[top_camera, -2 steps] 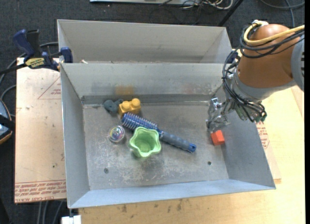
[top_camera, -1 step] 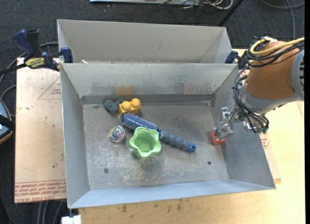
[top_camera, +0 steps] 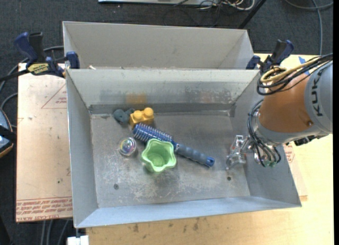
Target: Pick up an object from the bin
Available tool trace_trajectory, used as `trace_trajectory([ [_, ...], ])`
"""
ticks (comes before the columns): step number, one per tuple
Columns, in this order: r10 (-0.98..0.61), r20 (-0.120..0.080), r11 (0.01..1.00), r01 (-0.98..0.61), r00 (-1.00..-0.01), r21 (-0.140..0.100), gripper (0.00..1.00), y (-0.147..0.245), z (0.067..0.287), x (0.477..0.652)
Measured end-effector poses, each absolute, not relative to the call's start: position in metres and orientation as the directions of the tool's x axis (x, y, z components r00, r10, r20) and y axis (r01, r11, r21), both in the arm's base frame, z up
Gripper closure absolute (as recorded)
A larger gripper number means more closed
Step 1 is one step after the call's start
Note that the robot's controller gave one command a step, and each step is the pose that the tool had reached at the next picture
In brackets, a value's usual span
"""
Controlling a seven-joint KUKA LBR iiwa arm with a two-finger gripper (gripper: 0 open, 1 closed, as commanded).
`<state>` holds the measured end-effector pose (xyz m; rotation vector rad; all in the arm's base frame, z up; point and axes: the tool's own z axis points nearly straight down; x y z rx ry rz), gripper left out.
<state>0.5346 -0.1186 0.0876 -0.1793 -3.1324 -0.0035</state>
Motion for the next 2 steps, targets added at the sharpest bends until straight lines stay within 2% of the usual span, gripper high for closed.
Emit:
trace_trajectory([
  [1, 0.112, 0.000, 0.994, 0.112, -0.994, 0.001, 0.00, -0.119, 0.089, 0.536],
  [2, -0.013, -0.007, 1.000, -0.013, -1.000, 0.000, 0.00, -0.057, 0.078, 0.572],
])
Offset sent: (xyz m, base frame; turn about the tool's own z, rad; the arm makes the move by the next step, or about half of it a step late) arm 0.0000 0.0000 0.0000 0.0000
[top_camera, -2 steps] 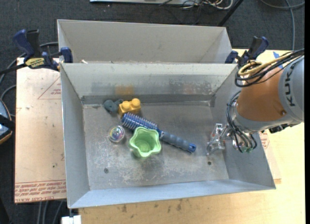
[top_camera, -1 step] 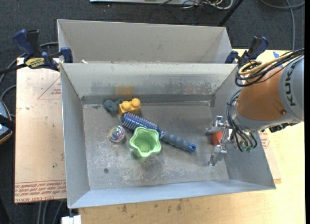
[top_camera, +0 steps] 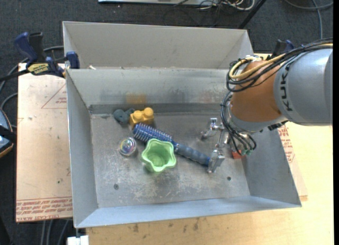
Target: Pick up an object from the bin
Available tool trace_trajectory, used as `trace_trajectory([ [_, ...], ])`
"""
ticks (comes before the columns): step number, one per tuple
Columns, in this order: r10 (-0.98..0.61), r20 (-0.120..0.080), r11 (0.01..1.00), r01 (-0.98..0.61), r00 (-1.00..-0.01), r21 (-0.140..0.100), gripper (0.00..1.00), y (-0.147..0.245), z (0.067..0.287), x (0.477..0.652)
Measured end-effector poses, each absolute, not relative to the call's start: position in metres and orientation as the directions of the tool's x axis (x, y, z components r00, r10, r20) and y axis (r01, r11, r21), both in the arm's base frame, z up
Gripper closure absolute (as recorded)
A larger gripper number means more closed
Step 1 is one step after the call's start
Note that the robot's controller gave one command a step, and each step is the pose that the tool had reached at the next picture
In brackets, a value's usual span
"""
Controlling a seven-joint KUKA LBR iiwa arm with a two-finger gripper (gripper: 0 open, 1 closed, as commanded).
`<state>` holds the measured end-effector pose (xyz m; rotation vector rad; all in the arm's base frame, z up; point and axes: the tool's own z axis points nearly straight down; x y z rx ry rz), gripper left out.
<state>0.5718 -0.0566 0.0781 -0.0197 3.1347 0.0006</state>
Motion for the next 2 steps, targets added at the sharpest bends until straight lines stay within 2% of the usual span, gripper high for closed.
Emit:
trace_trajectory([
  [1, -0.009, -0.008, 1.000, -0.009, -1.000, 0.000, 1.00, -0.059, 0.079, 0.572],
  [2, -0.237, -0.009, 0.971, -0.237, -0.971, -0.006, 1.00, -0.138, 0.218, 0.586],
])
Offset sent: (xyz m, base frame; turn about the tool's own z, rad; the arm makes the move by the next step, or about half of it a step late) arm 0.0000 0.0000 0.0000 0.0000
